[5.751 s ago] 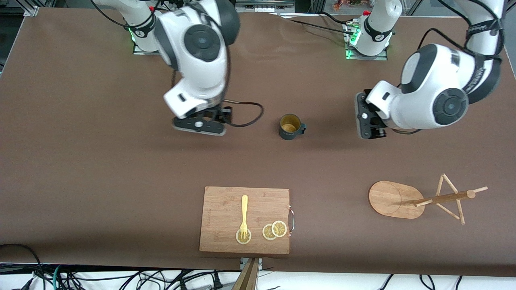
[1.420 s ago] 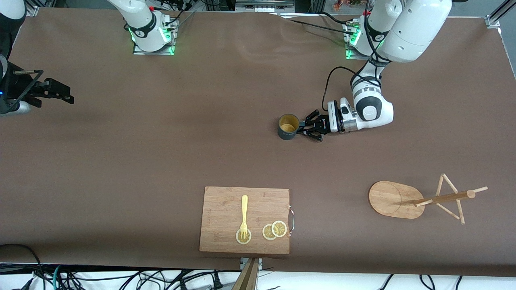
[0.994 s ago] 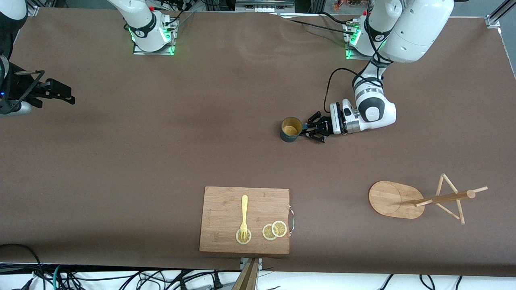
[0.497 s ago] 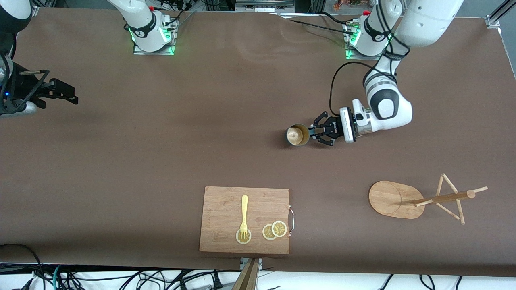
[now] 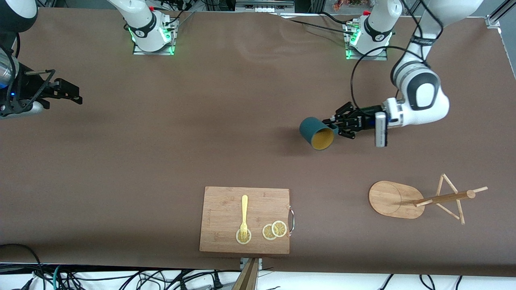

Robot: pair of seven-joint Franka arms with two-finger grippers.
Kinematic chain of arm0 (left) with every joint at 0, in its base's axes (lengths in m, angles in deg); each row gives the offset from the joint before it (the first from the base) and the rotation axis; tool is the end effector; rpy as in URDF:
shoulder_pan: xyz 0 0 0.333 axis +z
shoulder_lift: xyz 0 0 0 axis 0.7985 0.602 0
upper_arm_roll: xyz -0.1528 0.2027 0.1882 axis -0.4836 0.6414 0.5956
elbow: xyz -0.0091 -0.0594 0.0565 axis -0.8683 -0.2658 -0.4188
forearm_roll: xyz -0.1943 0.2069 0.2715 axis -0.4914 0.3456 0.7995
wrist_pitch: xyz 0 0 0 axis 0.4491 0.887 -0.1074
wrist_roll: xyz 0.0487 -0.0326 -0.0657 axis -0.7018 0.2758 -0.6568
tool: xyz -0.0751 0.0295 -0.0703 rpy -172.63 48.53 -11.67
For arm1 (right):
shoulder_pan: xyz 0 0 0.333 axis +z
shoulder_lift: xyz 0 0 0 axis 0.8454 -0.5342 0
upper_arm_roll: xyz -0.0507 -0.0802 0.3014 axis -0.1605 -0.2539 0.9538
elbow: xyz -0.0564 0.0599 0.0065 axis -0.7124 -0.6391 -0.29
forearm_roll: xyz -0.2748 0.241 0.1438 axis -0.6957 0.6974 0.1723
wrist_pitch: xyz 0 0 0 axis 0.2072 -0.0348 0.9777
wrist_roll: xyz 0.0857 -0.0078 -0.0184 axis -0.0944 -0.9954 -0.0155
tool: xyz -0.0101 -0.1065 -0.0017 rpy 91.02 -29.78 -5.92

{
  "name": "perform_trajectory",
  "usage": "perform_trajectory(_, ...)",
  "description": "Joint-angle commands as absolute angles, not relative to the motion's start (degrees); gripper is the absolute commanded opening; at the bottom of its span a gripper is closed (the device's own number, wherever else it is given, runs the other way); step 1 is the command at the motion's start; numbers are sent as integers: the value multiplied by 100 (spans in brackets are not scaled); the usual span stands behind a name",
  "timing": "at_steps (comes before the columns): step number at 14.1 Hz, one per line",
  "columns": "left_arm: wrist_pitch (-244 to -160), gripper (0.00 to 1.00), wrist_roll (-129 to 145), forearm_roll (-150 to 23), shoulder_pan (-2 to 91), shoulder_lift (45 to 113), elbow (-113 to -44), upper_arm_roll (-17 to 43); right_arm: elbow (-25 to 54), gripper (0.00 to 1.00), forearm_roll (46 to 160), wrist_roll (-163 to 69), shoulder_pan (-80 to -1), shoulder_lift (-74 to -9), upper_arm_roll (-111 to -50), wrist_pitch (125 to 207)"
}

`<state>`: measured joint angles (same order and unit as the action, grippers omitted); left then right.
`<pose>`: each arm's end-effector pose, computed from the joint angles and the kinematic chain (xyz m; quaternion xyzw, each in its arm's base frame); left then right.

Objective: Pass cup and hang on rack
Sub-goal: 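Carry the mug with the left gripper above the wooden rack peg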

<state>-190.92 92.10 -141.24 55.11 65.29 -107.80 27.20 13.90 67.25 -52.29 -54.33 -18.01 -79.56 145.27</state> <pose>0.5202 -0.0978 0.2932 0.7689 -0.1541 0.1825 0.5931 0.5571 -0.0100 0.5581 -0.9962 -0.0780 0.0365 0.0154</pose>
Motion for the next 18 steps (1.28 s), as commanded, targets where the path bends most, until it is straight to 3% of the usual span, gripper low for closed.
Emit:
perform_trajectory(1, -18464, 0, 7823, -13940, 6149, 6188, -10894, 2677, 1367, 99, 6710, -5129, -5393, -1783, -7963, 14561)
perform_trajectory(9, -17040, 0, 5879, -14010, 7740, 6354, -10850, 2694, 1332, 99, 6718, -5155, -5402, -1810, -7971, 14552)
perform_trajectory(18, -15906, 0, 5657, -14089, 8778, 7329, -10648, 2694, 1332, 99, 6710, -5120, -5384, -1810, -7971, 14552)
